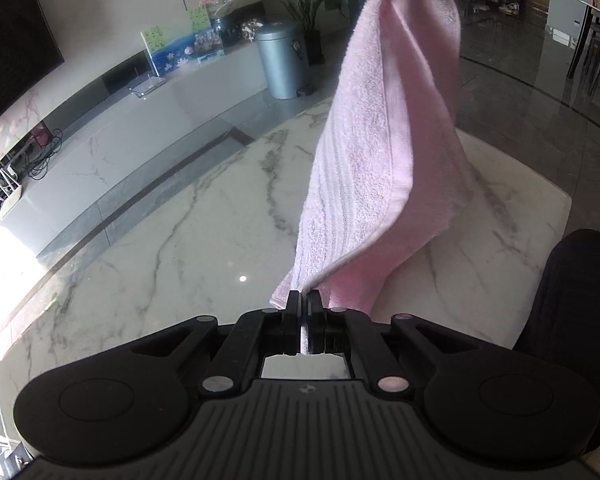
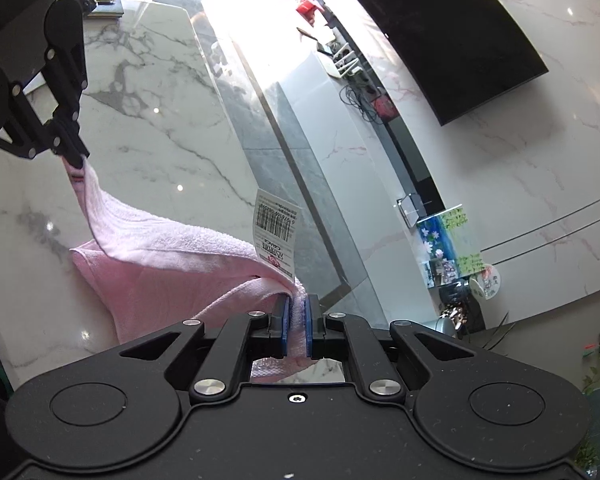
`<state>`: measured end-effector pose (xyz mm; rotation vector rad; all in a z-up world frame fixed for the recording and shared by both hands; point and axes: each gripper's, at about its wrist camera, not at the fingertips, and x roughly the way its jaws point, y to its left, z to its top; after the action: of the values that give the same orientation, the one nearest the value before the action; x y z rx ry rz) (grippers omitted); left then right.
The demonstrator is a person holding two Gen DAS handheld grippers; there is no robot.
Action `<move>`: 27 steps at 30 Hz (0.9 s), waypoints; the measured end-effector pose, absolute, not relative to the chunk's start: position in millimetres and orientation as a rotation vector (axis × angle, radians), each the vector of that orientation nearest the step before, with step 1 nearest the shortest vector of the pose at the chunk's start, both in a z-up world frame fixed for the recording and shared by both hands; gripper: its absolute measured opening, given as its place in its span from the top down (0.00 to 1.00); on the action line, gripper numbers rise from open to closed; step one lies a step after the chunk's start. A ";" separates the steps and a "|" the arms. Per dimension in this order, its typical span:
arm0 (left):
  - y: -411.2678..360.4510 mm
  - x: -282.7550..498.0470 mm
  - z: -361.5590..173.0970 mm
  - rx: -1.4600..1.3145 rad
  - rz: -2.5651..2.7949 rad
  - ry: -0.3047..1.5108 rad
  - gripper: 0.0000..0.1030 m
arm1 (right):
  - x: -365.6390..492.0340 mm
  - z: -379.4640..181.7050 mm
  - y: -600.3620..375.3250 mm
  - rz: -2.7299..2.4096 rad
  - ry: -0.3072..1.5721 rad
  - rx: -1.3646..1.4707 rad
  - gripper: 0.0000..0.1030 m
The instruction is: Fold towel
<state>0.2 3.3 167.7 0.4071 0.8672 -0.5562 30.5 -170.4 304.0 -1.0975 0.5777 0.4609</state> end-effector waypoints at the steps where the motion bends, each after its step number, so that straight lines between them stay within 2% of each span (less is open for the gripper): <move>1: 1.5 -3.8 163.9 0.393 -0.574 0.873 0.97 | 27.9 304.5 -167.8 0.463 0.577 -1.101 0.94; 6: -9.7 -23.1 151.0 0.374 -0.639 0.886 0.95 | 17.9 306.0 -156.6 0.477 0.578 -1.113 0.94; 14: -17.0 -42.8 149.0 0.301 -0.686 0.844 0.65 | -0.6 294.1 -141.5 0.527 0.600 -1.102 0.94; 19: -27.9 -47.5 140.0 0.250 -0.636 0.806 0.60 | -8.8 289.9 -135.7 0.544 0.606 -1.104 0.94; 27: -45.9 -38.2 122.0 0.170 -0.503 0.783 0.60 | -15.5 291.5 -132.0 0.563 0.604 -1.095 0.94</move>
<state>-38.2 -45.9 122.0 0.1699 0.7831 -0.5032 -15.5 -132.0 291.5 -1.0949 0.6043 0.5627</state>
